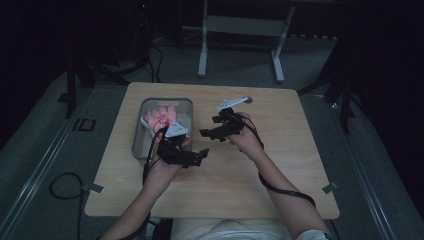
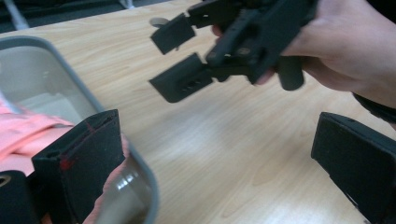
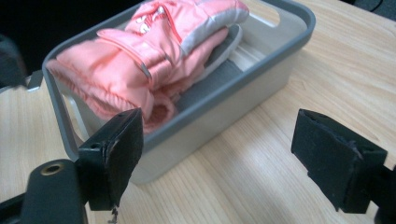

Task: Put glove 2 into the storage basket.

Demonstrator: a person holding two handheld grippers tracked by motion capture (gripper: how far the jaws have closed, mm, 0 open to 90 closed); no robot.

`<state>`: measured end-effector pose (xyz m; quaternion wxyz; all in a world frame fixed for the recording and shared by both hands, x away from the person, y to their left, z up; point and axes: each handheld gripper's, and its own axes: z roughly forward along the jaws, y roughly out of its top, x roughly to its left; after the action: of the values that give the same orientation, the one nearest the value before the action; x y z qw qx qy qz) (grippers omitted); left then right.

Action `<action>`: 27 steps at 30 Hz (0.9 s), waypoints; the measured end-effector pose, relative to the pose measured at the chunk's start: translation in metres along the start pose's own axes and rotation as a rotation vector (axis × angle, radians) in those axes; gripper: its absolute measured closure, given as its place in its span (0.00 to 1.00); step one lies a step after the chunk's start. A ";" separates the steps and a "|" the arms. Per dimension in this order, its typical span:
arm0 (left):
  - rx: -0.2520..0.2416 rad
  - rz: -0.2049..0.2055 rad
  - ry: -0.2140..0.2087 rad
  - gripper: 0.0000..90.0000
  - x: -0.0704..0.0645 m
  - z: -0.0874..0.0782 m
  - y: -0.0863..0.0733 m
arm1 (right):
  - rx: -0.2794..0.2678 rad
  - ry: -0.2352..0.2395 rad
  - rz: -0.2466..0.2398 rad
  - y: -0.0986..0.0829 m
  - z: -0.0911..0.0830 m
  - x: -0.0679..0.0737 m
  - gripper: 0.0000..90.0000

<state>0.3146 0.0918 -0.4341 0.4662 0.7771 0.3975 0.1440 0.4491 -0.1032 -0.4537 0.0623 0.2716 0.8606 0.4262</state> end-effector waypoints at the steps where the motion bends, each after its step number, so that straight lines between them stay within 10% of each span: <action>1: 0.000 0.000 0.000 0.02 0.000 0.000 0.000 | 0.008 -0.014 -0.009 -0.002 0.000 0.000 0.18; 10: 0.010 0.067 -0.046 0.02 -0.026 0.008 -0.014 | 0.042 -0.028 0.013 -0.023 0.008 -0.008 0.19; 27: 0.029 0.066 -0.143 0.02 -0.034 0.040 -0.059 | 0.058 -0.070 0.043 -0.064 0.018 -0.023 0.19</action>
<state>0.2886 0.0567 -0.4997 0.4771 0.8048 0.3393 0.0977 0.4483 -0.1342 -0.5168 0.0752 0.3066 0.8638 0.3926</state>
